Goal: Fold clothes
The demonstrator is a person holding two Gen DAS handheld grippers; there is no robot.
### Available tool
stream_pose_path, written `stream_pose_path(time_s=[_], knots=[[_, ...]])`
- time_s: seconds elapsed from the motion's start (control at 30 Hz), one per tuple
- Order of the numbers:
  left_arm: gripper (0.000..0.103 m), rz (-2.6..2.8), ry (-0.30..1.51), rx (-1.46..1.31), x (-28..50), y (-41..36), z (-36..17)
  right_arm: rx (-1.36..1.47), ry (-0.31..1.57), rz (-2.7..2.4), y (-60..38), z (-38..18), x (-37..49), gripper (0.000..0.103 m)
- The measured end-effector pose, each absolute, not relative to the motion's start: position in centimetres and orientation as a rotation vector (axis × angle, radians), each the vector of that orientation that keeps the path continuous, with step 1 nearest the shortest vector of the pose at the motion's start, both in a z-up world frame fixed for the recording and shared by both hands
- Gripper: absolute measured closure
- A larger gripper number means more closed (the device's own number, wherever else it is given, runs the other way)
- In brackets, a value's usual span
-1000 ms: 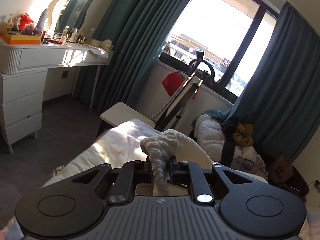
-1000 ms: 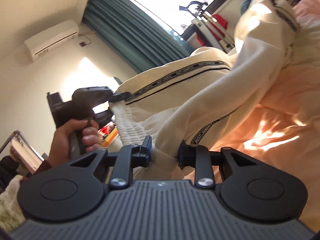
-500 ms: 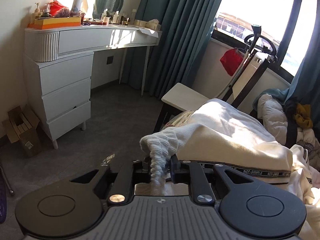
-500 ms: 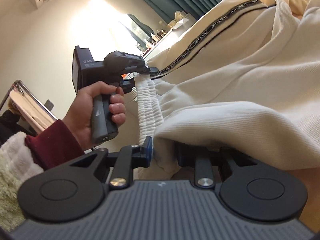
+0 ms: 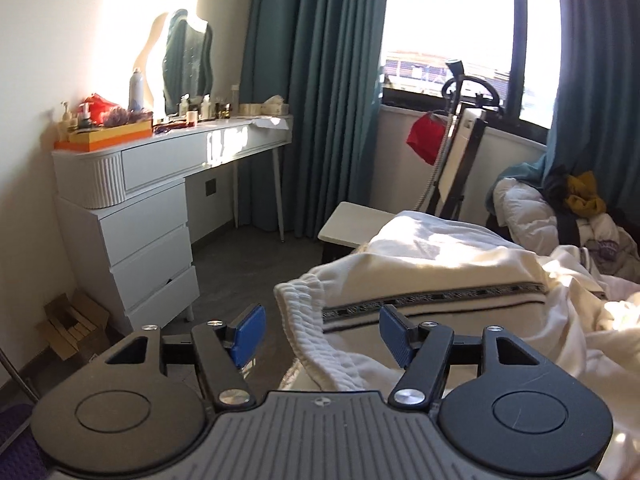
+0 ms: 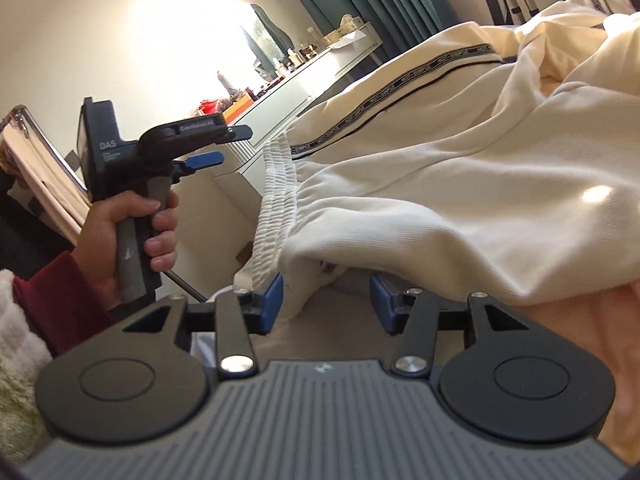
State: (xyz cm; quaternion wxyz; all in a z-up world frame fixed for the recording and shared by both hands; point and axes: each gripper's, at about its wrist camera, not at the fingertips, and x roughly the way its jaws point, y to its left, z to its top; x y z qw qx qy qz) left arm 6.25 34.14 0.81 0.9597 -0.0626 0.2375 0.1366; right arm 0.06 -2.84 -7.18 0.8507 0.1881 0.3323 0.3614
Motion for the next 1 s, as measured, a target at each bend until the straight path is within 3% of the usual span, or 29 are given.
stream_pose_path(time_s=[0.13,0.53,1.0], knots=[[0.032,0.208,0.447,-0.140,2.2,28.7,0.5,0.354,0.646,0.683,-7.5,-5.7,-2.0,0.048],[0.032,-0.049,0.444,-0.045,-1.9,13.0,0.5,0.227,0.484,0.410,-21.0,-2.6,-5.0,0.048],[0.032,-0.224,0.545,-0.051,4.4,0.5,-4.2,0.537,0.470,0.205,-30.0,-4.3,-1.1,0.048]])
